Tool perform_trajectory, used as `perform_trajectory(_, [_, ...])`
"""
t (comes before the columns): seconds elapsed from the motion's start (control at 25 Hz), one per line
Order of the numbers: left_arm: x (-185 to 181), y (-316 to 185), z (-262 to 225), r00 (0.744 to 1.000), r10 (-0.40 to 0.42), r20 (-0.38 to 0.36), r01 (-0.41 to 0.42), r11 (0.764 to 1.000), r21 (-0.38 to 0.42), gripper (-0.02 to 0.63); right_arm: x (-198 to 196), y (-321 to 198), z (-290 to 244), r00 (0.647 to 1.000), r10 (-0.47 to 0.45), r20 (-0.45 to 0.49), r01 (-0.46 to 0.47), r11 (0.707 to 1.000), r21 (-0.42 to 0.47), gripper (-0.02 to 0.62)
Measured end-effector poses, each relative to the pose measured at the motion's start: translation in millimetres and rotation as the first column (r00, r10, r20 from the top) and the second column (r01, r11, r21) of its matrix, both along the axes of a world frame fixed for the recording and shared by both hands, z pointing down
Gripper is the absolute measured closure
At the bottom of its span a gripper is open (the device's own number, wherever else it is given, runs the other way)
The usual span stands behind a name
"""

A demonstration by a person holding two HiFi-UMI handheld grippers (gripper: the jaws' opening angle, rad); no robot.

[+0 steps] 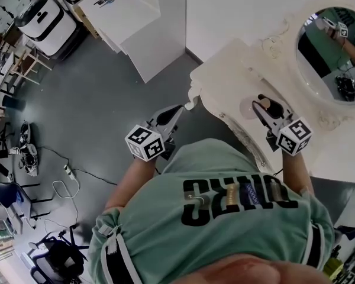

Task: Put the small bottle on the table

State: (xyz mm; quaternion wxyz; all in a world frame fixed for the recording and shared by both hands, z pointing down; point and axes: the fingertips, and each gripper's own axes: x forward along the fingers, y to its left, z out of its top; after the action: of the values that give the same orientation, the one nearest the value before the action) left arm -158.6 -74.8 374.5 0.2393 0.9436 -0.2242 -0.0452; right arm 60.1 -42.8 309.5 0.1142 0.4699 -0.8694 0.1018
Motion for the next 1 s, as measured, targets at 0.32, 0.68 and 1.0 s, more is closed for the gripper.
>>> perform_trajectory(0.32, [-10, -23, 4, 0.996, -0.087, 0.036, 0.087, 0.996, -0.015, 0.597, 1, -53, 0, 0.996, -0.086, 0.027, 0.085, 0.996, 0.026, 0.476])
perform_trajectory(0.68, [42, -63, 2, 0.977, -0.186, 0.101, 0.190, 0.981, -0.029, 0.597, 56, -120, 3, 0.981, -0.173, 0.089, 0.169, 0.984, 0.052, 0.476])
perform_trajectory(1.0, [124, -123, 1, 0.966, -0.190, 0.175, 0.196, 0.981, -0.013, 0.597, 98, -180, 24, 0.968, -0.237, 0.082, 0.233, 0.971, 0.060, 0.476])
